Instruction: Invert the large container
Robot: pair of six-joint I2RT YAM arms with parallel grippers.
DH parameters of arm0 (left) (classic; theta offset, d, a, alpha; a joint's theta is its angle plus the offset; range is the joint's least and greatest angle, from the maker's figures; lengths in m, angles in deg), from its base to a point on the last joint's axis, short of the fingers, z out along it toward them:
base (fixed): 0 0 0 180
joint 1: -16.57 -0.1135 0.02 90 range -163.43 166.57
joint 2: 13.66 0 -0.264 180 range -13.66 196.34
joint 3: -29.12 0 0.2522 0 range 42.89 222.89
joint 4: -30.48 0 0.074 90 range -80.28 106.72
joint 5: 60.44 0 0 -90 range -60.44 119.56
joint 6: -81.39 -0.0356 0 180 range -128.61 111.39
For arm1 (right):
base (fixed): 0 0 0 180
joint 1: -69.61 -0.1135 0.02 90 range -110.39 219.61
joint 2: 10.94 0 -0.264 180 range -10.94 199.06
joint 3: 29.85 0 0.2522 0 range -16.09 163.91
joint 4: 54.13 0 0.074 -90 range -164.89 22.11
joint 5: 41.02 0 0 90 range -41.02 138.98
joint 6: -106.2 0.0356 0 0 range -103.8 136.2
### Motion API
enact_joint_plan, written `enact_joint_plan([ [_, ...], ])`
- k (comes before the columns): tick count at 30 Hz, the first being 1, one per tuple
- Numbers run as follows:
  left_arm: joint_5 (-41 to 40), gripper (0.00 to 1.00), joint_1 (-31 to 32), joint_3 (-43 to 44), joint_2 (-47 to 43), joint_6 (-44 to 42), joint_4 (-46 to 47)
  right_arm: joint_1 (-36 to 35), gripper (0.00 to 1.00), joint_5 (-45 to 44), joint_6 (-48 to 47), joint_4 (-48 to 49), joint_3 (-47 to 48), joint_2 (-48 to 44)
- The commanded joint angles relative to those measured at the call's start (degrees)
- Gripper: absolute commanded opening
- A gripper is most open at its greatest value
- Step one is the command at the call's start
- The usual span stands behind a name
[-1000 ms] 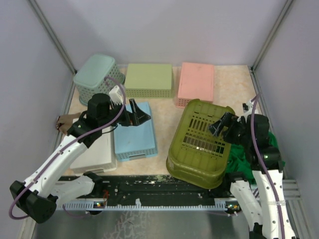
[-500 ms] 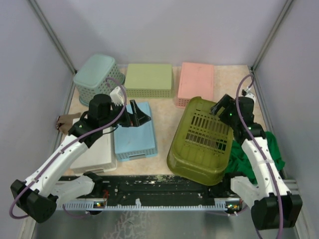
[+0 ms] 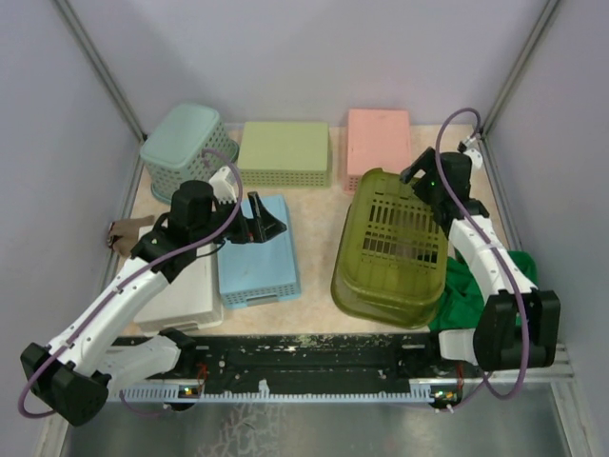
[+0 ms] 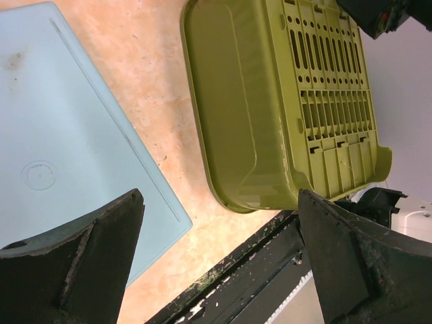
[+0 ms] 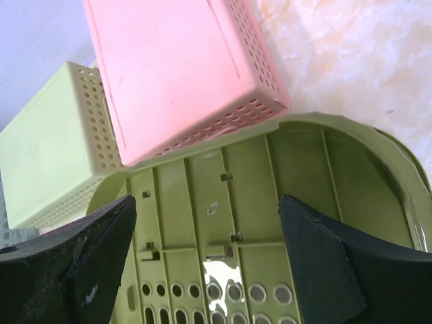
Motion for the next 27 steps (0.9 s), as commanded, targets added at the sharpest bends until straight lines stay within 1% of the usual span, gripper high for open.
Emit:
enact_joint_plan([
  [1,-0.83,1.00,-0.19,0.55,-0.17,-1.18,-0.59,0.10,0.86,1.60,-0.37,0.39,5.70,3.18],
  [5,-1.46,1.00,-0.19,0.36,-0.27,-1.78,-1.05,0.05,0.87,1.38,-2.50,-2.10,8.93,-0.48],
  [8,-1.69,1.00,-0.20,0.39,0.03,-2.13,-1.12,0.05,0.92,-1.89,-6.47,-6.37,11.22,-5.16],
  [10,-2.36,1.00,-0.18,0.79,0.22,-2.59,-1.41,0.05,0.95,-5.85,-9.78,-10.37,12.80,-7.99],
  [13,-3.83,1.00,-0.19,2.11,0.73,-3.83,-2.40,0.05,0.96,-13.34,-14.72,-16.30,14.28,-11.85],
  [16,-5.53,1.00,-0.18,3.83,1.06,-5.18,-3.23,0.05,0.96,-21.68,-17.06,-22.86,14.67,-15.34],
  [19,-7.39,1.00,-0.19,4.15,0.54,-5.63,-2.94,0.05,0.96,-32.11,-14.09,-29.54,12.71,-19.37],
  [20,-8.12,1.00,-0.20,3.99,0.20,-5.41,-2.59,0.05,0.96,-33.86,-12.80,-31.54,11.74,-20.81],
  [24,-9.68,1.00,-0.14,2.54,-1.29,-3.74,-0.71,0.10,0.96,-35.42,-7.92,-38.12,6.77,-27.04],
  [27,-11.31,1.00,-0.13,1.49,-2.55,-3.10,-0.15,0.05,0.96,-34.28,-5.93,-39.36,2.77,-31.83],
])
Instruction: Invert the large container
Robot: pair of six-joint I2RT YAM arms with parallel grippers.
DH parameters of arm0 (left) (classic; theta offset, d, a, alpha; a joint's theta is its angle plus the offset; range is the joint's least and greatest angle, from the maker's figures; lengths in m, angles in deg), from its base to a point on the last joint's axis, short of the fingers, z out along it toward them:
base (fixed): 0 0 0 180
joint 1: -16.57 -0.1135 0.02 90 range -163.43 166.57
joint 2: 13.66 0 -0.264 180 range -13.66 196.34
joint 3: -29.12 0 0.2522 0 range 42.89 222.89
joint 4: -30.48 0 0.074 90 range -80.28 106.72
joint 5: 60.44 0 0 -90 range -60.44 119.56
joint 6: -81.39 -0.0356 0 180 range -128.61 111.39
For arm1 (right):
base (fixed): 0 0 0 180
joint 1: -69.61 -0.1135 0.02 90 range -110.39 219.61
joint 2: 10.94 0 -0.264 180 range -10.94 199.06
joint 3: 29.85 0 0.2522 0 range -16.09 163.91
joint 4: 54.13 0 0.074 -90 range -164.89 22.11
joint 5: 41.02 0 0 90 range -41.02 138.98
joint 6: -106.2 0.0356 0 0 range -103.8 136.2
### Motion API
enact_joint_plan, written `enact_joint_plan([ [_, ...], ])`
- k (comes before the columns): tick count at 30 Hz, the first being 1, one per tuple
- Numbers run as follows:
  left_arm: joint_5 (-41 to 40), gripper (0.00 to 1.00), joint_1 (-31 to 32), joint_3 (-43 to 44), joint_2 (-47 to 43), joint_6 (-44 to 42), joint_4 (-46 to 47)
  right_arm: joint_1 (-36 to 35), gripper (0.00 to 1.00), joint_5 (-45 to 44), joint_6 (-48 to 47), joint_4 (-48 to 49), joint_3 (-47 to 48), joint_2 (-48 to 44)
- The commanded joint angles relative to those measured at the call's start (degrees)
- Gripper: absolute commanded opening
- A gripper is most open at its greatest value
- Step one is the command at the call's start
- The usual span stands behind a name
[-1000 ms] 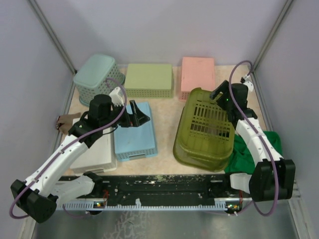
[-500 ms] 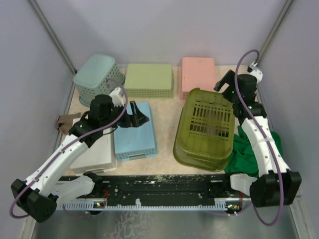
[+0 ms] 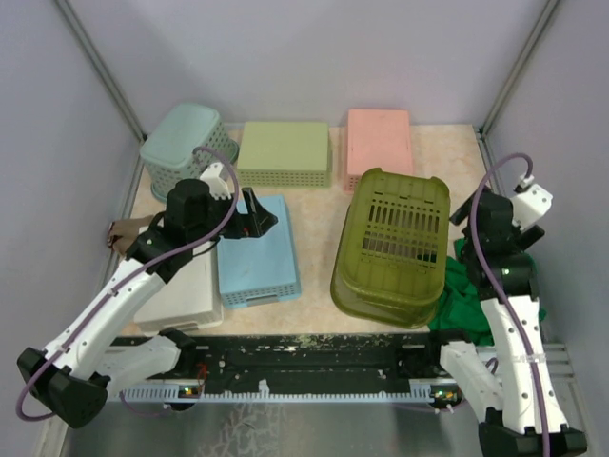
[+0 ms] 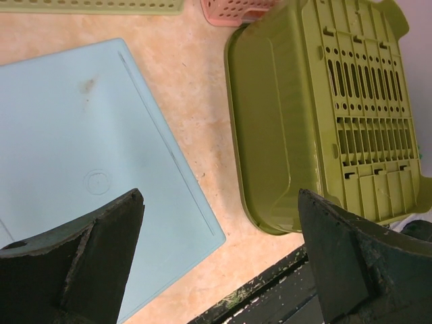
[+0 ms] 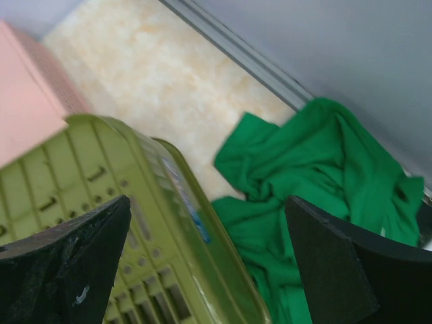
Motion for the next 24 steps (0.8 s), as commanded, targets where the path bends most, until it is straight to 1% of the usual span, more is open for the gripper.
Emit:
enact_joint_plan([
  [1,-3.62,1.00,-0.18,-0.88,-2.94,0.56,2.47,0.05,0.96,-3.27,4.08,-6.00,-4.62,-6.62],
  [5,-5.04,1.00,-0.14,-2.40,-5.26,0.73,3.67,0.06,0.96,-2.79,4.84,-6.38,-6.05,-10.88],
  [8,-6.56,1.00,-0.20,-3.31,-7.06,1.49,3.90,0.01,0.97,-2.76,4.83,-5.67,-6.19,-12.23],
  [15,-10.52,1.00,-0.18,-4.79,-10.49,2.34,3.16,0.08,0.97,-1.44,5.26,-5.24,-5.13,-11.29],
  [24,-12.67,1.00,-0.17,-5.95,-13.15,1.76,3.15,0.05,0.97,-1.45,4.60,-4.94,-5.23,-11.31],
])
